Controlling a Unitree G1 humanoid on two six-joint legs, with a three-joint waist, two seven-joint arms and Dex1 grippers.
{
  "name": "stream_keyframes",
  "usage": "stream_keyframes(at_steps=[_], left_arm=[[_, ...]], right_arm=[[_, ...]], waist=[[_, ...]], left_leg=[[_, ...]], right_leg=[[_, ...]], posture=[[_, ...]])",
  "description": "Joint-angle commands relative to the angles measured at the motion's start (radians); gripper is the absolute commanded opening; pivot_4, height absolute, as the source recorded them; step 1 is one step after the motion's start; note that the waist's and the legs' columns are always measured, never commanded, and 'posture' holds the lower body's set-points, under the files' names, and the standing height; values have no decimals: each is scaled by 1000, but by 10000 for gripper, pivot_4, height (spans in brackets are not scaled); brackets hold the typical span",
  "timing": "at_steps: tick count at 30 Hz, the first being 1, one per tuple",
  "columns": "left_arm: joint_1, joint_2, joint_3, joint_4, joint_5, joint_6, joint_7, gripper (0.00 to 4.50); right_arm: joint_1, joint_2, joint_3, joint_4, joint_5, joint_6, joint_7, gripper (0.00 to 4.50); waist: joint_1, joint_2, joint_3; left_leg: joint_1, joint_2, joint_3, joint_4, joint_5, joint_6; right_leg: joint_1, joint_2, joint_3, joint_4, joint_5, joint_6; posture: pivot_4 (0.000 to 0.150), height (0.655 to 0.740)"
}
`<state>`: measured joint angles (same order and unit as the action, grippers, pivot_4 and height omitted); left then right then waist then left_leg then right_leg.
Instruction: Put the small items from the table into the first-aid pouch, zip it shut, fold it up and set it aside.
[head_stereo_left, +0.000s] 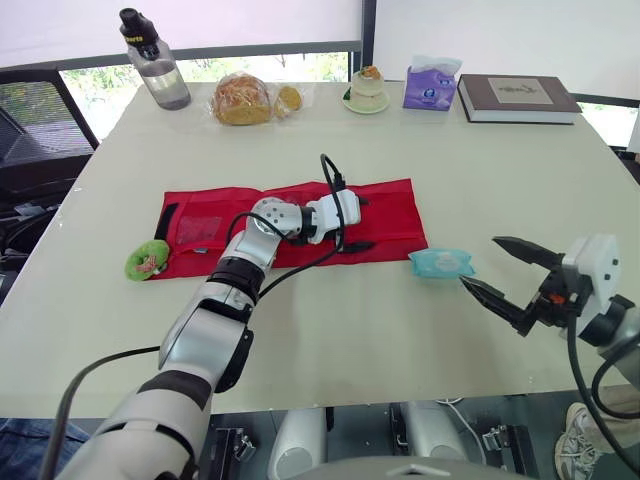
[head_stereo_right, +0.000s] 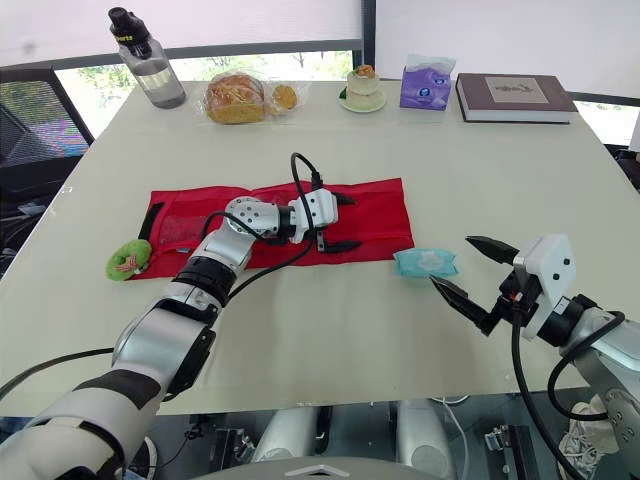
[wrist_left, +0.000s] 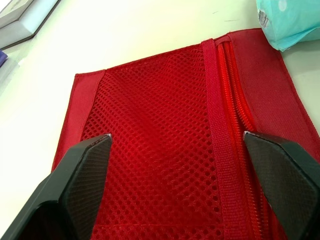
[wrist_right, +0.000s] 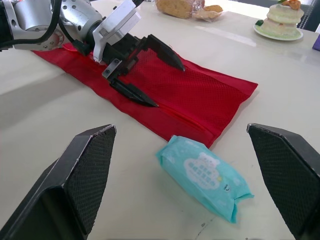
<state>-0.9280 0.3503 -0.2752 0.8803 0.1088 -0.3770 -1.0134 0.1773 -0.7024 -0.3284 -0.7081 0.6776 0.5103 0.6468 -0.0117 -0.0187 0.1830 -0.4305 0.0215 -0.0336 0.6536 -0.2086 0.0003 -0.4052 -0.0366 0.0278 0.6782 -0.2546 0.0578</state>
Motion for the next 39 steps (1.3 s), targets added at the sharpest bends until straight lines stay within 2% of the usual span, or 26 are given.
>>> stream_keyframes(at_steps=[1,9,11,13,18,20,24,28,33,39], left_arm=[[2,4,3,-27,1,-24,-10,44677],[7,7,-6,-14,36,-49,22,44677],[6,5,-1,-12,34,-42,31,39832],[6,2,2,-15,29,-37,35,32734],[8,-6,9,-26,14,-29,28,7089],[7,-8,12,-29,11,-28,28,1584],[5,-18,25,-43,-12,-16,24,1584],[2,-25,34,-79,-34,-17,14,1584],[-4,-35,33,-117,-33,-11,15,1584],[4,-42,32,-154,-30,6,17,1584]], right_arm=[[-14,2,-8,-11,-7,-24,1,45000],[-20,2,2,-7,-17,-26,0,45000],[-15,0,-2,-6,-18,-33,8,45000],[-8,-2,-3,-4,-25,-42,19,45000],[-9,5,-2,-2,-37,-52,30,45000],[-11,8,1,2,-43,-60,32,45000],[-12,8,7,16,-53,-72,41,45000],[-35,-49,74,92,-150,-93,89,45000],[-167,-112,170,263,-209,-139,221,45000],[-354,-122,287,498,-278,-203,355,45000]], waist=[[0,0,0],[0,0,0],[0,0,0],[0,0,0],[0,0,0],[0,0,0],[0,0,0],[0,0,0],[-3,0,0],[-1,0,0]], left_leg=[[0,0,0,0,0,0],[0,0,0,0,0,0],[0,0,0,0,0,0],[0,0,0,0,0,0],[0,0,0,0,0,0],[0,0,0,0,0,0],[0,0,0,0,0,0],[0,0,0,0,0,0],[1,0,0,1,0,0],[0,0,0,0,0,0]], right_leg=[[0,0,0,0,0,0],[0,0,0,0,0,0],[0,0,0,0,0,0],[0,0,0,0,0,0],[0,0,0,0,0,0],[0,0,0,0,0,0],[0,0,0,0,0,0],[0,0,0,0,0,0],[0,0,0,1,0,0],[0,1,0,0,0,0]], posture=[[1500,7400],[1500,7400],[1500,7400],[1500,7400],[1500,7400],[1500,7400],[1500,7400],[1500,7400],[1500,7400],[1500,7400]])
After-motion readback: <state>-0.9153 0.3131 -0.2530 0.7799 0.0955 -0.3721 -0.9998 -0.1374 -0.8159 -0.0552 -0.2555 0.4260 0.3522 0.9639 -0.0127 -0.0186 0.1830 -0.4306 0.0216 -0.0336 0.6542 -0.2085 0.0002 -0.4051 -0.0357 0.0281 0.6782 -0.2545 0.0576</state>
